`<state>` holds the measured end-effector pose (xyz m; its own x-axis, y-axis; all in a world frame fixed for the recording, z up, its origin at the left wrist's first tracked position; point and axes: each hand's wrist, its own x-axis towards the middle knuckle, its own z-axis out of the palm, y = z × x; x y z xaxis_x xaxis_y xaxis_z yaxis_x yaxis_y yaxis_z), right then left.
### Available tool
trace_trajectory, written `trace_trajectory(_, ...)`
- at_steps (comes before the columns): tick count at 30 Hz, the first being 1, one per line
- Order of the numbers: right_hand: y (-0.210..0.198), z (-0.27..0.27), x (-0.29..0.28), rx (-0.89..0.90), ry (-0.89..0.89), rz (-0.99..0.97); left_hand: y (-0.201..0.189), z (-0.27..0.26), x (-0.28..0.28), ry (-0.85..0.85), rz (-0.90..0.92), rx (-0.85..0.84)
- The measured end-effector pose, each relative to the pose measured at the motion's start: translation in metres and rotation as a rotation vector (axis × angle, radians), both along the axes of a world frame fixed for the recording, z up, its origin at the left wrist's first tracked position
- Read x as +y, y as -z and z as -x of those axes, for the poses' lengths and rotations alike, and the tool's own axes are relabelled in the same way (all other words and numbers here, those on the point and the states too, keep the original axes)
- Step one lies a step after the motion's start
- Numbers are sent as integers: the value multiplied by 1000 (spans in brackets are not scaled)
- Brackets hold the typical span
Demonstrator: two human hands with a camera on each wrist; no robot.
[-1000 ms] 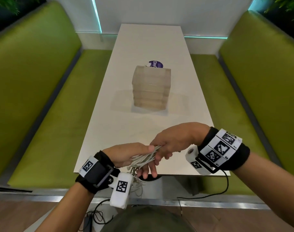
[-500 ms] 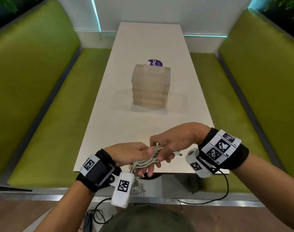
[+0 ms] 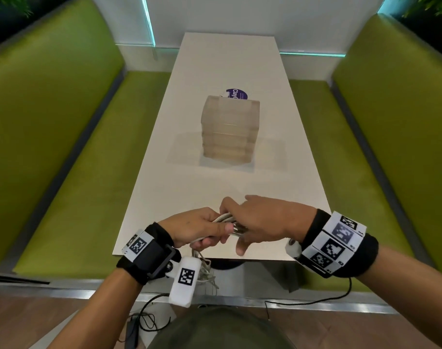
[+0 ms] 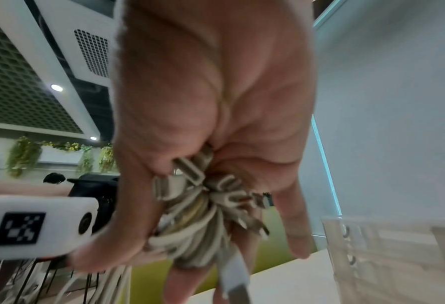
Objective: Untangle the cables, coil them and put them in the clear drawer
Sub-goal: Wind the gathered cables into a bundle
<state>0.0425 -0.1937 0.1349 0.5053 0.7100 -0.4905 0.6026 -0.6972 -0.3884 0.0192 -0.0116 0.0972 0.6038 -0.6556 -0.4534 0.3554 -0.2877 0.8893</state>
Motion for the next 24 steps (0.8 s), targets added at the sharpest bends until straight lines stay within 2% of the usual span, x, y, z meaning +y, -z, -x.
trace_trajectory(3,-1,0,-1,-102,16,31,3,0,3,-40,54,7)
trace_trajectory(5,-3,-2,-3,-84,-4,19,5,0,4,-38,51,-13)
trace_trajectory(10,-7,-10,-8,384,72,-150,5,5,1,32,11,-56)
trace_trajectory(14,-3,-15,-8,513,58,-139,7,4,-2,44,30,-46)
trace_trajectory(17,-1,-17,-7,470,34,-115,7,3,-4,41,57,-58)
trace_trajectory(22,-22,-30,-10,233,18,-74,23,4,1,-42,336,-30)
trace_trajectory(24,-35,-37,-16,159,55,-92,30,6,2,-109,389,-38)
